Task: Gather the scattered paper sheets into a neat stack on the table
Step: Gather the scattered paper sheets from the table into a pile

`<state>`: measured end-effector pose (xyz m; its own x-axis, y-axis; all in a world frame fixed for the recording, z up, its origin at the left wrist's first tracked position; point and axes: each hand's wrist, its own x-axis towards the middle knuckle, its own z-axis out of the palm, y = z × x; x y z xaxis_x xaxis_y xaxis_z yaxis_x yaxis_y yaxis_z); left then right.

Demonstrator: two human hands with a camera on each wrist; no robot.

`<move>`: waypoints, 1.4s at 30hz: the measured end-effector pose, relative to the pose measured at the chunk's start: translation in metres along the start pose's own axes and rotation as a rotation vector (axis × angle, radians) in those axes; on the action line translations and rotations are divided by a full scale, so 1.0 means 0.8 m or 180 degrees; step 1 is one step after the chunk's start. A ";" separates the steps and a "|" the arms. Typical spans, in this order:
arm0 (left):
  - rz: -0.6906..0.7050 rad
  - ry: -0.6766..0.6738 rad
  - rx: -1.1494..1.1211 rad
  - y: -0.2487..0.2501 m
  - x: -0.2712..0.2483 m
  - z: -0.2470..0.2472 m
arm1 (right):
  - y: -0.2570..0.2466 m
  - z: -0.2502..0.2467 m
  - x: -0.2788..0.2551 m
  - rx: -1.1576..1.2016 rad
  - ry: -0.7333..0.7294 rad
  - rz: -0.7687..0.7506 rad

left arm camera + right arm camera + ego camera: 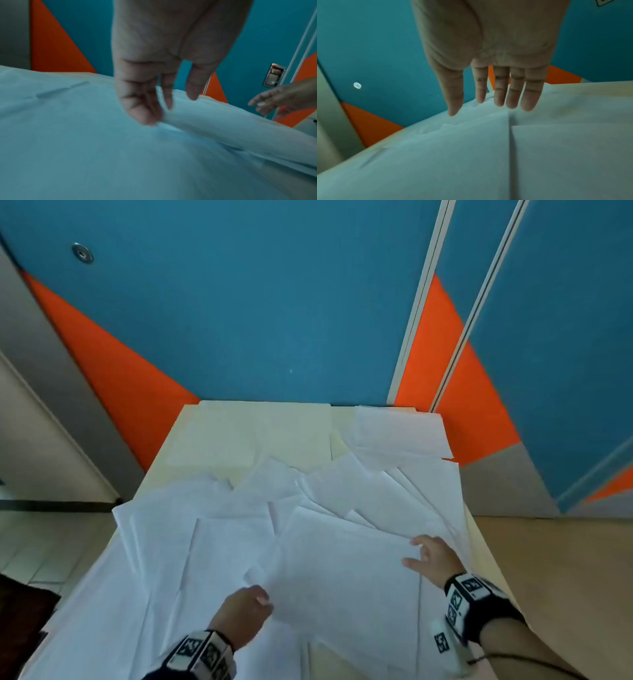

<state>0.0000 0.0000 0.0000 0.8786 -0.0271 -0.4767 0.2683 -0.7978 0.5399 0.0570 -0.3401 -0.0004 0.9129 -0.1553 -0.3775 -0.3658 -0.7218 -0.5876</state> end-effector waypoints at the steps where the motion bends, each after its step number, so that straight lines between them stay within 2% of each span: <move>1: -0.0213 0.0064 0.0166 -0.001 0.010 0.011 | 0.002 -0.002 0.009 -0.0067 0.0030 0.0025; 3: -0.0695 0.0288 0.0432 0.009 0.018 0.022 | 0.004 -0.003 0.020 -0.0296 -0.0021 0.0230; 4: -0.0820 0.0437 0.0410 0.017 0.018 0.021 | 0.001 -0.004 0.025 -0.0294 -0.0017 0.0278; 8: -0.1205 0.0523 0.0360 0.022 0.029 0.028 | -0.003 0.015 0.036 -0.0672 -0.0244 0.0306; 11: -0.1401 0.0709 -0.0091 0.027 0.040 0.023 | -0.014 0.026 0.038 -0.1151 -0.0346 0.0330; 14: -0.1559 0.0698 -0.0544 0.032 0.046 0.028 | -0.025 0.036 0.039 -0.1474 -0.0439 0.0356; 20: -0.1619 0.0928 -0.1759 0.038 0.059 0.024 | -0.045 0.054 0.039 -0.1493 -0.0705 0.0465; 25: -0.1348 0.1160 -0.2627 0.014 0.067 0.017 | -0.051 0.061 0.042 -0.0872 -0.0954 0.0296; 28: -0.1123 0.1072 -0.3105 0.007 0.070 0.013 | -0.055 0.064 0.039 -0.0274 -0.1125 0.0188; 31: -0.0912 0.1054 -0.3726 0.004 0.064 0.007 | -0.060 0.072 0.033 -0.0041 -0.1291 0.0075; 33: -0.0808 0.1223 -0.3886 0.000 0.064 0.005 | -0.061 0.077 0.031 0.0265 -0.1228 0.0029; 36: -0.0744 0.1430 -0.3580 -0.013 0.065 0.003 | -0.063 0.082 0.028 0.0988 -0.1021 0.0101; 39: -0.0876 0.0983 -0.3753 -0.018 0.059 0.003 | -0.072 0.079 0.019 0.1820 -0.0996 0.0255; 42: -0.0723 0.0346 -0.3720 -0.004 0.049 -0.001 | -0.092 0.078 0.008 0.2166 -0.1040 0.0191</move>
<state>0.0337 0.0020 -0.0203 0.7784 0.1397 -0.6120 0.5691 0.2544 0.7819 0.0782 -0.2459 -0.0047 0.8265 0.1031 -0.5534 -0.5410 -0.1263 -0.8315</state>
